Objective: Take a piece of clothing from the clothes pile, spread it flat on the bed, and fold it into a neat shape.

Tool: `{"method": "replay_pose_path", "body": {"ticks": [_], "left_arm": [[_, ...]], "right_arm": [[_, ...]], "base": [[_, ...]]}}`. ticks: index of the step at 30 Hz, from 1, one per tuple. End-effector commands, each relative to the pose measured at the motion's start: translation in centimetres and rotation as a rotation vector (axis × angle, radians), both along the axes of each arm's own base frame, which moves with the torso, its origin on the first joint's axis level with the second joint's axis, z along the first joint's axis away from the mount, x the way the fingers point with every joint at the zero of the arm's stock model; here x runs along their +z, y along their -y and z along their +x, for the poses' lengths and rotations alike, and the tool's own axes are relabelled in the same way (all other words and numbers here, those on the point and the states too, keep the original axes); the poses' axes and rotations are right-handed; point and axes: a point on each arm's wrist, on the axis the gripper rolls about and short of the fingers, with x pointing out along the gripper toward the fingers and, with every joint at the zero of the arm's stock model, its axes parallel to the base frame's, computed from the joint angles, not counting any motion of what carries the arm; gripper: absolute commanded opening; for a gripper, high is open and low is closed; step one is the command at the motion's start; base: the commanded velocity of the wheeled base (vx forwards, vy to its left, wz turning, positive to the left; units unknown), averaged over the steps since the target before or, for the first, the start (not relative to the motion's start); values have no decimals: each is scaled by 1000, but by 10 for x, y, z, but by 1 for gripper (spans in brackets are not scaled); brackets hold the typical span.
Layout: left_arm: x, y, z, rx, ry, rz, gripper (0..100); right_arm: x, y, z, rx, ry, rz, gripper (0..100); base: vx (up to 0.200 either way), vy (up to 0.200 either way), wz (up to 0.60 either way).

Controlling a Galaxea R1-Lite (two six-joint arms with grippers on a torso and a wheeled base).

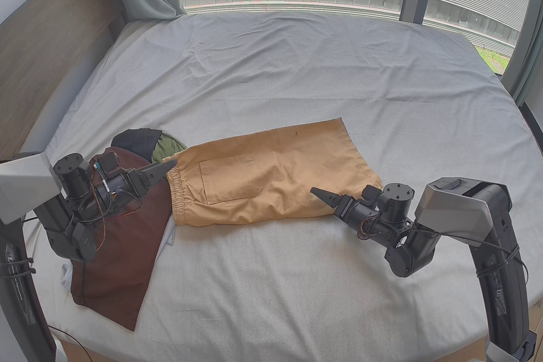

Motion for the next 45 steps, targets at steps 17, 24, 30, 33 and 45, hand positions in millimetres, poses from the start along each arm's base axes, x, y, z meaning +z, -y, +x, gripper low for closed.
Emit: {"method": "replay_pose_path", "body": {"ticks": [17,24,30,33,45], "left_arm": [[-1,1,-1,-8,-9,-3,100],[-1,-2,-2,-31,-7,0,100],[-1,-1,-2,-32,-6,3,100],[-1,-2,-2,-34,-7,1,100],[-5,-1,-7,-98,-23,6,100]], "right_arm": [[-9,0,2,-20,-1,-5,0],[-9,5,-7,-21,-18,-14,0],[-8,7,-19,-15,-47,-31,0],[-6,9,-24,-15,-60,-38,0],[-5,19,-61,6,-113,-92,0]], "base": [[0,0,0],[0,0,0],[0,0,0],[0,0,0],[0,0,0]]}}
